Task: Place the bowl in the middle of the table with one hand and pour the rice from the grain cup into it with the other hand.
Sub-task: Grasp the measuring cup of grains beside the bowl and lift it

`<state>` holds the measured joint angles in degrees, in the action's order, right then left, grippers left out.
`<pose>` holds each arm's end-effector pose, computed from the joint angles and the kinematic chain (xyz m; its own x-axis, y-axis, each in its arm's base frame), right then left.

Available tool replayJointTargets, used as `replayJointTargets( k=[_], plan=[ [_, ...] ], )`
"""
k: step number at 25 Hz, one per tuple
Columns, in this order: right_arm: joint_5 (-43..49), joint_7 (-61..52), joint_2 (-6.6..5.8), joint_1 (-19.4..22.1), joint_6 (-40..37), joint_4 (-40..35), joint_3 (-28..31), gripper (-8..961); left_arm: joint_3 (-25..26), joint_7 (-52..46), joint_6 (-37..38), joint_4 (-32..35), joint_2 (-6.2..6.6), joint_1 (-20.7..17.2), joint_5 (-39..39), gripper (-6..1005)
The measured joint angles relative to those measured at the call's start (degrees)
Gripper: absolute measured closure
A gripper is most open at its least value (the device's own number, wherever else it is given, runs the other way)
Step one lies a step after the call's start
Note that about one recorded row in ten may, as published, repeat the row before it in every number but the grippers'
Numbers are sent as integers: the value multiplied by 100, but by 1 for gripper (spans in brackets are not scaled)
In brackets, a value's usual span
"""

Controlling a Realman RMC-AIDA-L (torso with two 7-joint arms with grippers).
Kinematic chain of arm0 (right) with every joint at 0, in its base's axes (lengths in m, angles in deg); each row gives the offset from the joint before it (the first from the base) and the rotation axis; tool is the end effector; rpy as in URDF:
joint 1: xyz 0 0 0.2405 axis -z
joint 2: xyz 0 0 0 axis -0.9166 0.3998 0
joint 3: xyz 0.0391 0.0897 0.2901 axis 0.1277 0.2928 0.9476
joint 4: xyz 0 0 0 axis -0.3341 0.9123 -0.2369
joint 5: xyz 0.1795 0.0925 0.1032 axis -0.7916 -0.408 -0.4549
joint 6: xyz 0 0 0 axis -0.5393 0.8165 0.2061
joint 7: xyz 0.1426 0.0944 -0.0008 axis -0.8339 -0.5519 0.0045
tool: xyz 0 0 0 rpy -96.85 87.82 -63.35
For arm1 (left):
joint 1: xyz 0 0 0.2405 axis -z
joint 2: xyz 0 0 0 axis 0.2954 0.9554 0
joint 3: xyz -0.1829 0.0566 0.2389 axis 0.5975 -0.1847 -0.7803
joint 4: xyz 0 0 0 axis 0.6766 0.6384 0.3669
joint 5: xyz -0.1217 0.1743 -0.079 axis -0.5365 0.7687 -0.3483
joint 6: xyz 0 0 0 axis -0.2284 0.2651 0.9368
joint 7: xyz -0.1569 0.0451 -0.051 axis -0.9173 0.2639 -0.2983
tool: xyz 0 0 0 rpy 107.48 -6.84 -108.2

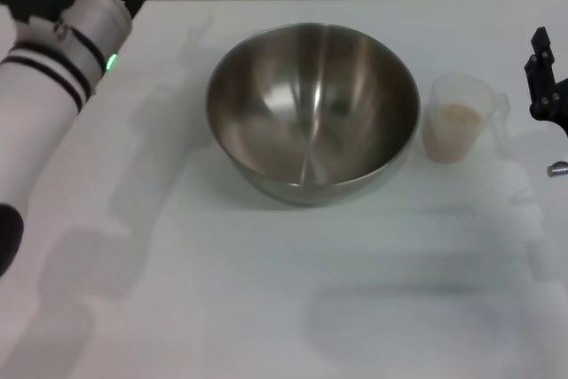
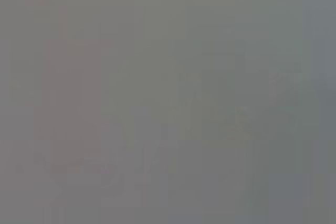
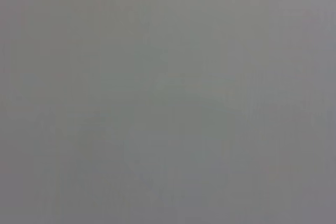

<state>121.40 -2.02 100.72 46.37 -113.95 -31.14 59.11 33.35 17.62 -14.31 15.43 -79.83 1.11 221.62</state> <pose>0.3499 0.3228 -0.0606 0.7736 0.2425 -0.5854 -0.5879 -0.0699 -0.8059 -0.1956 0.4409 -0.0528 0.7828 -0.1171 0.6112 0.5441 -0.3478 -0.7635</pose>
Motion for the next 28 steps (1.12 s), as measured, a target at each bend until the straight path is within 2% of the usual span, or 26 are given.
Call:
replayJointTargets(
  k=[1,2,3,6,7,8,9,10,12,14,21,28],
  plan=[
    [-3,0,0,0,-1,0,0,472,-58,0,386,168,-1,1,1,186],
    [-4,0,1,-1,-2,0,0,472,-169,-23,1336,590,-4,23,-6,186],
    [-5,0,3,-4,-2,0,0,472,-169,-23,1336,590,-4,23,-6,187],
    [-7,0,9,-17,-5,7,0,472,-211,-376,2160,1086,-11,87,-11,188],
    [-9,0,9,-25,-6,11,0,472,-142,-930,2290,1321,3,146,-12,189],
    [-9,0,9,-25,-6,11,0,472,-142,-930,2290,1321,3,146,-12,190],
    [-10,0,9,-31,-6,14,0,472,-15,-1674,2297,1556,22,193,3,190],
    [-10,0,9,-35,-6,18,0,472,-15,-1674,2297,1556,22,193,3,191],
    [-14,0,9,-51,-7,33,0,472,159,-2509,2357,1903,35,252,41,192],
    [-17,0,9,-59,-7,35,0,472,192,-2659,2374,1998,42,276,49,193],
    [-30,-49,11,-88,3,111,0,471,522,-2462,2518,2589,20,493,733,193],
    [-39,-62,13,-47,25,350,13,471,892,-2340,2555,2937,-3,591,750,193]
  ],
)
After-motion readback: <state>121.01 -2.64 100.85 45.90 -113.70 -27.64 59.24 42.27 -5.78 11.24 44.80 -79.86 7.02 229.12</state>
